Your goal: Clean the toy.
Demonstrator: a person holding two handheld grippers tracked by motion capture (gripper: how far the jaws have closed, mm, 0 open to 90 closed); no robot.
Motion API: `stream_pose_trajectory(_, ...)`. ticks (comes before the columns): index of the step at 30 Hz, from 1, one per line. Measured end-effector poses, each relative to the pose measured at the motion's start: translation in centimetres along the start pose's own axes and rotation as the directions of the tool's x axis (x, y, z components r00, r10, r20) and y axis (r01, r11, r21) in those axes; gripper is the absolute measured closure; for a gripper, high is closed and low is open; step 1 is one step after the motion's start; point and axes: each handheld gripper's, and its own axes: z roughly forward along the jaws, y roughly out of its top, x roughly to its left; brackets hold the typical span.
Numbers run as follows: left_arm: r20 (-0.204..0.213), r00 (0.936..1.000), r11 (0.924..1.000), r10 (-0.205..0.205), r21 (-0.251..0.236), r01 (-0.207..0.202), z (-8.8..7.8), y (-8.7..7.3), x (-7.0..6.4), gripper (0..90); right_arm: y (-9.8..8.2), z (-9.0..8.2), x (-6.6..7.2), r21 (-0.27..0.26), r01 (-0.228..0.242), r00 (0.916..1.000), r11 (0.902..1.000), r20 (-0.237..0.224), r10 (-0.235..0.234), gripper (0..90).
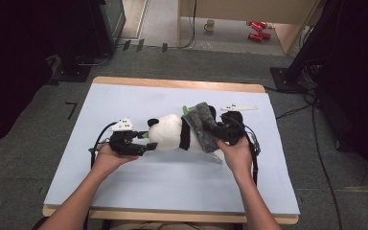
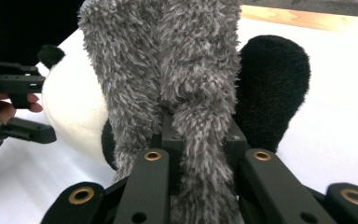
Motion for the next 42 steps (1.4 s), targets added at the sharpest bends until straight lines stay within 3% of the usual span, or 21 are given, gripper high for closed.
stream_pose_trajectory(3, -0.002, 0.9998, 0.9998, -0.021, 0.008, 0.021, 0.4, -0.2, 0.3, 36.2, 0.2, 0.4, 0.0, -0.011, 0.005, 1.0000, 0.9999, 0.002, -0.005, 78.0)
stream_pose_trajectory(7, -0.013, 0.9998, 0.9999, -0.016, 0.006, 0.016, 0.9, -0.3, 0.5, 33.7, 0.6, 0.8, -0.2, -0.021, 0.009, 0.9999, 0.9997, 0.009, -0.008, 77.6)
stream_pose_trajectory(12, -0.018, 0.9992, 0.9993, -0.037, -0.009, 0.037, 2.2, -0.4, 0.9, 30.3, 0.8, 0.9, -0.7, -0.039, -0.011, 0.9998, 0.9992, 0.018, 0.011, 77.4)
stream_pose_trajectory(15, -0.044, 0.9987, 0.9996, -0.025, -0.014, 0.024, 2.9, -0.3, 0.9, 30.3, 0.9, 1.0, -0.7, -0.043, -0.021, 0.9994, 0.9989, 0.026, 0.022, 77.7)
stream_pose_trajectory(21, -0.071, 0.9961, 0.9986, -0.053, -0.011, 0.053, 3.0, 0.2, 0.5, 51.6, 1.2, 0.5, -0.5, -0.053, -0.040, 0.9991, 0.9978, 0.013, 0.040, 78.4)
stream_pose_trajectory(24, -0.067, 0.9954, 0.9977, -0.068, -0.013, 0.067, 3.0, 0.5, 0.2, 59.3, 1.7, -0.1, 0.4, -0.058, -0.030, 0.9995, 0.9979, 0.007, 0.030, 79.1)
stream_pose_trajectory(28, -0.047, 0.9958, 0.9969, -0.078, -0.007, 0.078, 3.4, 0.7, -0.5, 61.6, 2.1, -0.2, 2.2, -0.063, -0.006, 0.9993, 0.9980, -0.038, 0.004, 79.0)
stream_pose_trajectory(31, -0.048, 0.9973, 0.9984, -0.056, -0.001, 0.056, 3.8, 0.9, -1.2, 61.7, 2.1, 0.4, 3.8, -0.043, 0.022, 0.9968, 0.9988, -0.075, -0.026, 78.9)
stream_pose_trajectory(36, -0.050, 0.9960, 0.9972, -0.074, -0.016, 0.073, 4.0, 1.1, -1.8, 61.6, 1.5, 2.0, 5.8, -0.003, 0.051, 0.9906, 0.9987, -0.127, -0.051, 78.8)
stream_pose_trajectory(40, -0.066, 0.9964, 0.9985, -0.053, -0.019, 0.052, 4.1, 1.3, -2.6, 62.1, 0.9, 3.2, 6.6, 0.024, 0.059, 0.9893, 0.9980, -0.135, -0.055, 78.7)
stream_pose_trajectory(42, -0.077, 0.9952, 0.9981, -0.061, -0.012, 0.060, 4.2, 1.3, -2.8, 62.8, 0.5, 3.7, 6.7, 0.024, 0.055, 0.9891, 0.9982, -0.138, -0.052, 78.7)
